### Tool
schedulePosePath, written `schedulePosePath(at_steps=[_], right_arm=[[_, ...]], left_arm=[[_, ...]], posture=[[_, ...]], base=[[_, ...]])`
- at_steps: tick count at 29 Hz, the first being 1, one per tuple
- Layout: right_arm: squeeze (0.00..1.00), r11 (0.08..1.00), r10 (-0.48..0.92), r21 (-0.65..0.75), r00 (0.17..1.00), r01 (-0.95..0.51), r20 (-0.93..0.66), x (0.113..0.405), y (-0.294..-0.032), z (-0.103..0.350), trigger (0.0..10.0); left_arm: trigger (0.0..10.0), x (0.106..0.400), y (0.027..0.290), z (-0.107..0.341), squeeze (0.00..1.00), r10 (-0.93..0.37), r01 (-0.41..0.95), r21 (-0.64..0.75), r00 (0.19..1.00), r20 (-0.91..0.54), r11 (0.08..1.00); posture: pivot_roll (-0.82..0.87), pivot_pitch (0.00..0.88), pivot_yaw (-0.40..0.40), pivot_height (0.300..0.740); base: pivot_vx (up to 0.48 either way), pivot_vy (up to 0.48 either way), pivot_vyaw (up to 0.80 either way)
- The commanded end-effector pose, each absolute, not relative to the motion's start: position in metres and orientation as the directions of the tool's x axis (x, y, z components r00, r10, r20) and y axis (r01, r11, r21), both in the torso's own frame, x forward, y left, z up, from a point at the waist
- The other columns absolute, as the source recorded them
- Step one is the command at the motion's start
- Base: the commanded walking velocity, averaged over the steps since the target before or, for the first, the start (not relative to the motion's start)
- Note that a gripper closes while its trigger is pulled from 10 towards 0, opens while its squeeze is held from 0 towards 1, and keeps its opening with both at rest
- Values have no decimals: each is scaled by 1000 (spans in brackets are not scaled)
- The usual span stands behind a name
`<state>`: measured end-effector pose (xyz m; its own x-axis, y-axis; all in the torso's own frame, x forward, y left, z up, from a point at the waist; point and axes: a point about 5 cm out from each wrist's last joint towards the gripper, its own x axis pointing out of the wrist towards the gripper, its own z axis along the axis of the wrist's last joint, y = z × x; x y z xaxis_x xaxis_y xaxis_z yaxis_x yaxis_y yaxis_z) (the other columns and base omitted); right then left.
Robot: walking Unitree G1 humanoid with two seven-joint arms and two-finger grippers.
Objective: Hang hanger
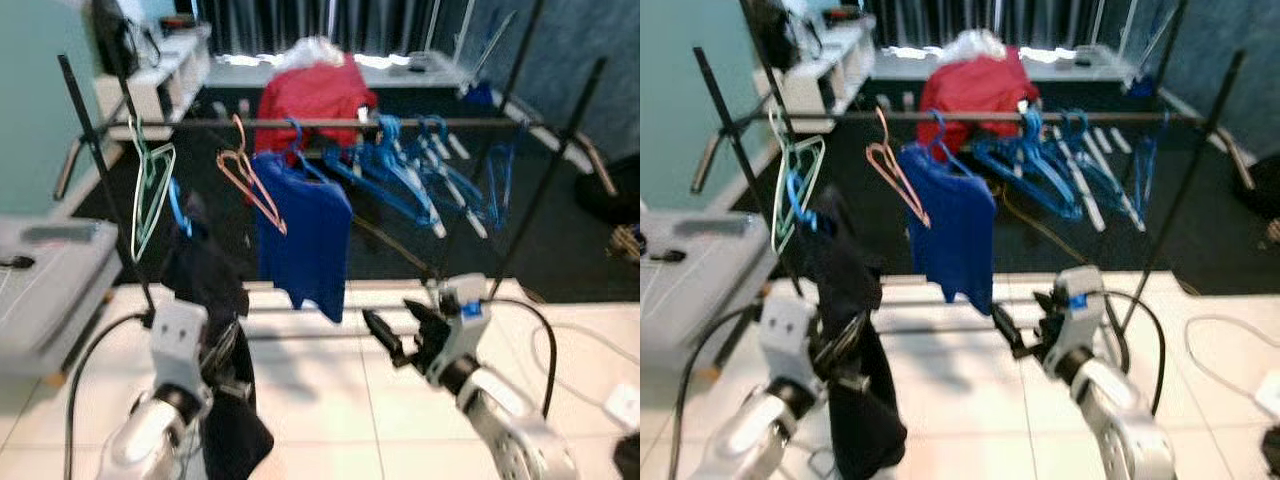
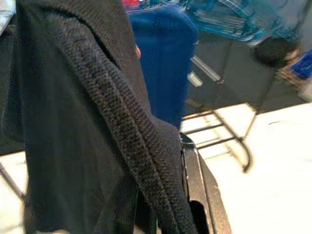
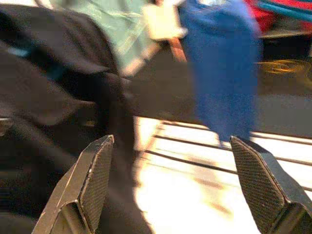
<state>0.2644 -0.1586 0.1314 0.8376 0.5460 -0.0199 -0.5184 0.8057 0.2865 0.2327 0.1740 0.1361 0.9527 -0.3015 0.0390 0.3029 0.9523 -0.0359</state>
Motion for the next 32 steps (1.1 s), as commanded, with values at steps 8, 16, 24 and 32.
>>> schedulePosePath(at_steps=[8, 16, 24, 32], right_arm=[[0, 645, 695, 265, 694, -717, 187, 273, -149, 186, 10000], [0, 688, 670, 194, 715, -699, 201, 284, -136, 196, 10000], [1000, 674, 645, 248, 718, -695, 259, 289, -136, 203, 10000], [0, 757, 597, 187, 779, -626, 191, 301, -150, 199, 10000]], left_arm=[[10000, 237, 192, 206, 0, -523, 531, 9, 832, 187, 848], [10000, 228, 175, 227, 0, -667, 693, -31, 705, 241, 721], [10000, 223, 163, 239, 0, -726, 763, -42, 629, 279, 645], [10000, 215, 154, 254, 0, -757, 816, -59, 558, 341, 575]], posture=[[-8, 0, -25, 740], [-7, 0, -27, 740], [2, 0, -29, 740], [4, 0, -31, 740]], base=[[0, 0, 0], [0, 0, 0], [0, 0, 0], [0, 0, 0]])
